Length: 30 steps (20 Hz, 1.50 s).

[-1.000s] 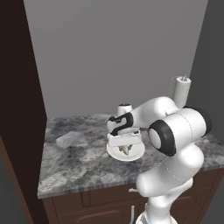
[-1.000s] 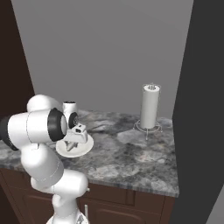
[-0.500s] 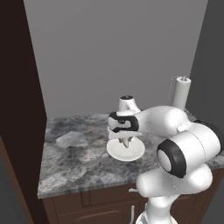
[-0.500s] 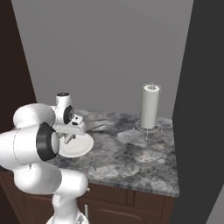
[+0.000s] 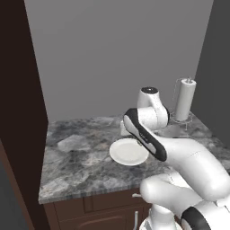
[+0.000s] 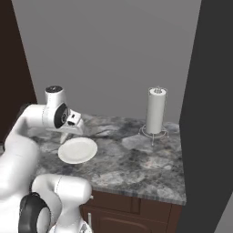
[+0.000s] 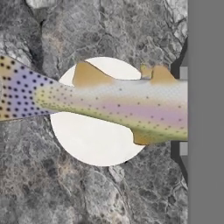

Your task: Place the fish on the counter behind the older fish on the same shelf of the fridge to maintain FIFO order. Close the fridge door when finished.

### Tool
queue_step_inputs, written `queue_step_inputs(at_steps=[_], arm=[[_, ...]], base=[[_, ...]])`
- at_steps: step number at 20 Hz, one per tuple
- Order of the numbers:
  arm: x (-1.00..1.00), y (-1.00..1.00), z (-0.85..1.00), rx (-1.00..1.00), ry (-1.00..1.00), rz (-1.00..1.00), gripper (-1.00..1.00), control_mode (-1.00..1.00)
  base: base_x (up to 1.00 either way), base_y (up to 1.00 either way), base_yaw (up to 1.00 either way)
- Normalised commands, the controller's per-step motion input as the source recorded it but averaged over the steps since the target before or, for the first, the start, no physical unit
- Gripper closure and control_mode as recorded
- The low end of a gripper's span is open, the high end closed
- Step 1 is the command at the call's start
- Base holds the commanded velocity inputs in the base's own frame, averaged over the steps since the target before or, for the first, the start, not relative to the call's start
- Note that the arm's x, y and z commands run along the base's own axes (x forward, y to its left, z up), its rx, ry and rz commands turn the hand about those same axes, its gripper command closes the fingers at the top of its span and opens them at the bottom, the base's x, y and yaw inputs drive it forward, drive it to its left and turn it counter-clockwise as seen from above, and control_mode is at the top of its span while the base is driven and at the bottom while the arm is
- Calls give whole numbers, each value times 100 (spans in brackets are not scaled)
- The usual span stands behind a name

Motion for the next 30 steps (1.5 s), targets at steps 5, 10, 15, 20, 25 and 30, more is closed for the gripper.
queue_step_inputs(at_steps=[5, 10, 15, 20, 25, 30], arm=[[-99, -17, 83, 4, -8, -5, 100, -100], [-93, -11, 75, 0, -12, -6, 100, -100], [-65, -4, 25, 0, -12, -4, 100, -100], [-11, 0, 0, 0, -2, 0, 100, -100], [0, 0, 0, 0, 0, 0, 100, -100], [-9, -4, 0, 0, 0, 0, 100, -100]], base=[[0, 0, 0], [0, 0, 0], [0, 0, 0], [0, 0, 0], [0, 0, 0], [0, 0, 0]])
